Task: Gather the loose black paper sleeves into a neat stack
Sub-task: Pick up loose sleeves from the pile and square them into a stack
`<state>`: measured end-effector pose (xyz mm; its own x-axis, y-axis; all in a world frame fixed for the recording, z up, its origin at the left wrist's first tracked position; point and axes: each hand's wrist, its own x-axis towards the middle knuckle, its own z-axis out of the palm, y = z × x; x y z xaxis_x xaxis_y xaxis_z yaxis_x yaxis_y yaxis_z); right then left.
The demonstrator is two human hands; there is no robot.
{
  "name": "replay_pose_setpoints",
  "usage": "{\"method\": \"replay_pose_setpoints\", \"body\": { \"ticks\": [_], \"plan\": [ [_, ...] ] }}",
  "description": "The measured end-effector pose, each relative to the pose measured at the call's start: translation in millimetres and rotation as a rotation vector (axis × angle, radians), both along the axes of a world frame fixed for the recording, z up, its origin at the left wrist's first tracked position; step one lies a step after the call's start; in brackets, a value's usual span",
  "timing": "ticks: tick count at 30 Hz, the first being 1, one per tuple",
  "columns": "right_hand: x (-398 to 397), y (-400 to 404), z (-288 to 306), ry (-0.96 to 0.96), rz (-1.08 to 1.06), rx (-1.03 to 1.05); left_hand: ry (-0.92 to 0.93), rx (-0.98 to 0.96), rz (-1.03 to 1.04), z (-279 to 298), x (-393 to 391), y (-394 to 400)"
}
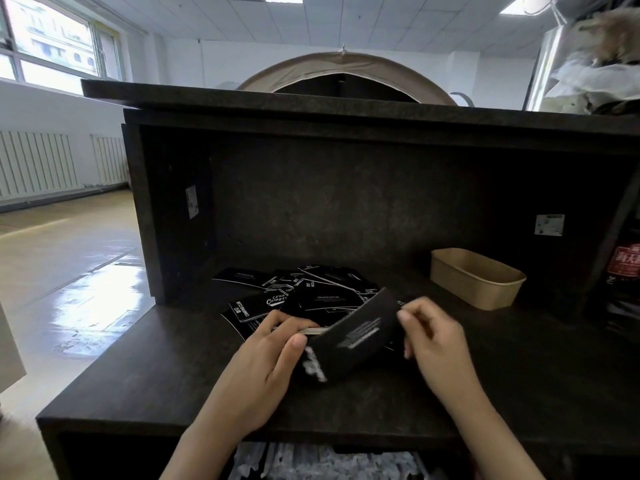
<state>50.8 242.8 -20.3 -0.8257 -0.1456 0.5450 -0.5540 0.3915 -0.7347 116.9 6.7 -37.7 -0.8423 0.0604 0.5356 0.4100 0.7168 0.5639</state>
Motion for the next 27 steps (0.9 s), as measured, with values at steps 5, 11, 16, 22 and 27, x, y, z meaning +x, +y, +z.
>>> {"method": "replay_pose_setpoints", "body": {
  "ticks": [5, 11, 16, 22, 27],
  "plan": [
    [-1, -13, -6, 0.069, -0.019, 0.379, -0.015, -0.114, 0.034, 0, -3, 0],
    [9, -15, -3, 0.088, 0.151, 0.567, 0.054, -0.142, 0.020, -1, -2, 0],
    [7, -17, -6, 0.062, 0.192, 0.623, 0.028, -0.144, 0.030, -2, -3, 1],
    [6, -8, -2, -0.095, 0.115, 0.439, 0.006, -0.104, 0.037, -3, -6, 0],
    [-1, -13, -5, -0.178, -0.017, 0.633, 0.011, -0.087, 0.048, -4, -7, -3]
  ]
}}
